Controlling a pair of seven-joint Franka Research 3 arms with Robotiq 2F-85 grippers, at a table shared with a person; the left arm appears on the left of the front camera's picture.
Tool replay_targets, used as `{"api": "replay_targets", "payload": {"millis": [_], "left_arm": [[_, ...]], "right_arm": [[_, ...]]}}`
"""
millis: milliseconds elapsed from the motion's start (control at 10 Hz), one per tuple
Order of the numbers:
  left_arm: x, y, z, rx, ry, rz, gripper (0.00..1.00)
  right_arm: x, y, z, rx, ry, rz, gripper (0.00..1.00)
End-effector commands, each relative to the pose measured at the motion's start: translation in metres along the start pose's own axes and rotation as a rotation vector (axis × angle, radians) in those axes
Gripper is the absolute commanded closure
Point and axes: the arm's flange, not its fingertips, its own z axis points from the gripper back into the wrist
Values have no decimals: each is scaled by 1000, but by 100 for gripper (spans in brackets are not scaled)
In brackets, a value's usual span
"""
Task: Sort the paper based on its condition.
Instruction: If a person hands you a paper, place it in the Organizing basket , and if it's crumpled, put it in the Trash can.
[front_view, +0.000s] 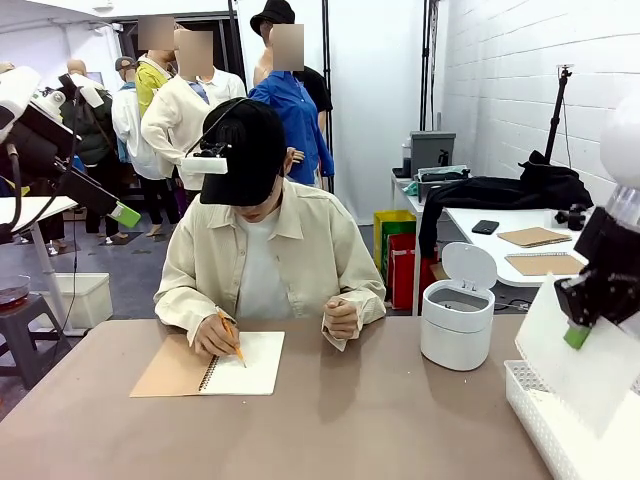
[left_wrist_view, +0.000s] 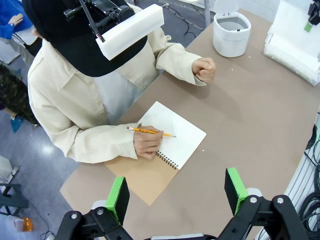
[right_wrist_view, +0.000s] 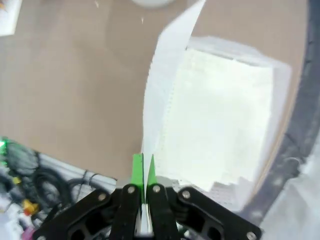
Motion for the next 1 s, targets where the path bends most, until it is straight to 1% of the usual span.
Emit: {"api": "replay_targets", "payload": {"millis": [0, 100, 500, 600, 700, 900], "left_arm": [[1, 0, 0, -3, -4, 3, 0], [1, 0, 0, -3, -4, 3, 0], [1, 0, 0, -3, -4, 3, 0], [1, 0, 0, -3, -4, 3, 0], [1, 0, 0, -3, -4, 3, 0], [1, 0, 0, -3, -4, 3, 0]], "right_arm": [[-4, -1, -7, 99, 48, -221, 100], [0, 0, 0, 0, 0, 0, 100], [0, 0, 0, 0, 0, 0, 100], [-1, 1, 1, 16, 10, -23, 100], [-4, -8, -12, 61, 21, -33, 100], [-13, -24, -32, 73, 38, -41, 100]]}}
